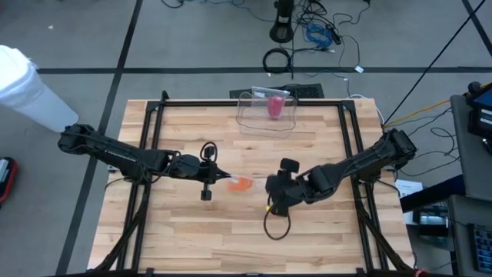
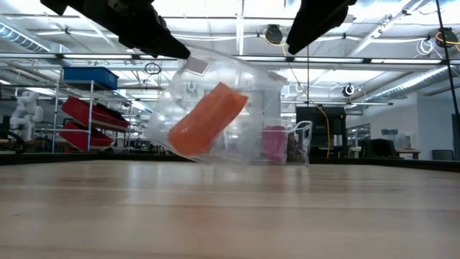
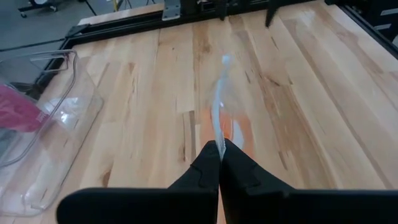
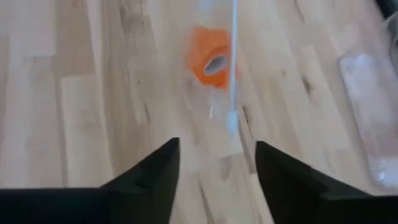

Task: Roll bandage
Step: Put the zip bag into the transparent bin

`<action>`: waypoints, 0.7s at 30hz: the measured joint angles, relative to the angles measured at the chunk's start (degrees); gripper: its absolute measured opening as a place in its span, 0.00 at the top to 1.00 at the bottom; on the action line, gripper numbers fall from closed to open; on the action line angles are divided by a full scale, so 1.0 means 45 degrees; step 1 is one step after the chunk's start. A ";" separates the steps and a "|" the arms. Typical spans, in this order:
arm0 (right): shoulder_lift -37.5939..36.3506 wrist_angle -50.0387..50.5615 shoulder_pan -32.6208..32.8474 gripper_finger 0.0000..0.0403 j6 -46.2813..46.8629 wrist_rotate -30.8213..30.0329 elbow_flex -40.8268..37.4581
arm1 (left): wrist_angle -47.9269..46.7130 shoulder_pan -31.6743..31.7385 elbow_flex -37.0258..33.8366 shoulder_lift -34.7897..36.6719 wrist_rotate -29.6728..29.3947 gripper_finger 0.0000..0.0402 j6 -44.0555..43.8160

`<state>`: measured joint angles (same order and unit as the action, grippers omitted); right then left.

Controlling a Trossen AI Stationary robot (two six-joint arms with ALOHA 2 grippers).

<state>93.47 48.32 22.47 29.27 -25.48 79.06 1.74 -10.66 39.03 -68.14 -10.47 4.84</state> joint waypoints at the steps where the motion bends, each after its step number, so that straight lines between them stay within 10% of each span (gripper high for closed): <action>1: 0.0148 -0.0125 0.0080 0.51 -0.0096 -0.0330 0.0001 | -0.0005 0.0000 0.0000 0.0000 0.0044 1.00 -0.0004; 15: 0.1394 -0.2750 -0.1138 0.49 -0.2665 -0.1519 0.0011 | 0.0057 0.0000 0.0000 -0.0005 0.0263 1.00 -0.0009; 21: 0.1708 -0.4608 -0.2057 0.68 -0.3181 0.1652 0.0011 | 0.0202 0.0000 0.0000 -0.0010 0.0280 1.00 -0.0206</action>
<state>101.16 27.58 13.22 14.95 -18.05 79.11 2.65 -10.66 39.03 -68.18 -9.21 3.91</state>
